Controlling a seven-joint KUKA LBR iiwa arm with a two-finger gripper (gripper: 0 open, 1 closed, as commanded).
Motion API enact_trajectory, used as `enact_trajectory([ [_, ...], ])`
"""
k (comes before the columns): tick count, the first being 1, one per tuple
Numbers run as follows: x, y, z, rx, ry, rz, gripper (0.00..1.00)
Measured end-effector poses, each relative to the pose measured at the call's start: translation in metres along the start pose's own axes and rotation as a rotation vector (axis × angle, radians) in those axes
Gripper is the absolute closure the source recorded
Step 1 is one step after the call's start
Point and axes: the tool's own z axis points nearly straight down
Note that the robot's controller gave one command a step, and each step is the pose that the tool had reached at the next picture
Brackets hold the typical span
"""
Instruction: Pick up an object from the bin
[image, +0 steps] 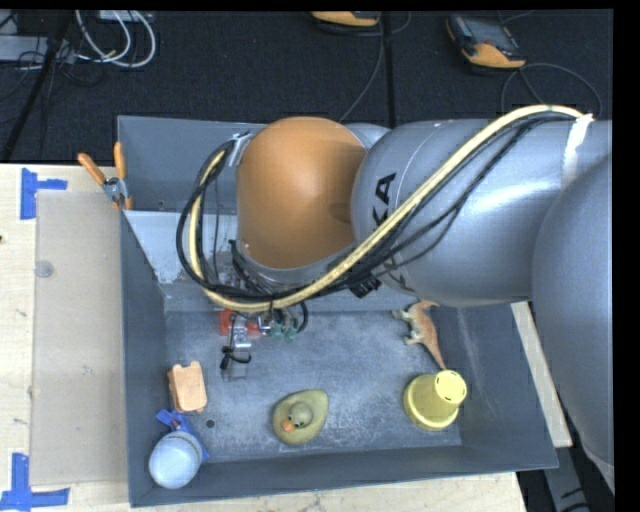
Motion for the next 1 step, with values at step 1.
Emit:
enact_trajectory([
  [1,-0.0009,-0.0011,-0.0046,-0.001,-0.006,0.004,0.0],
])
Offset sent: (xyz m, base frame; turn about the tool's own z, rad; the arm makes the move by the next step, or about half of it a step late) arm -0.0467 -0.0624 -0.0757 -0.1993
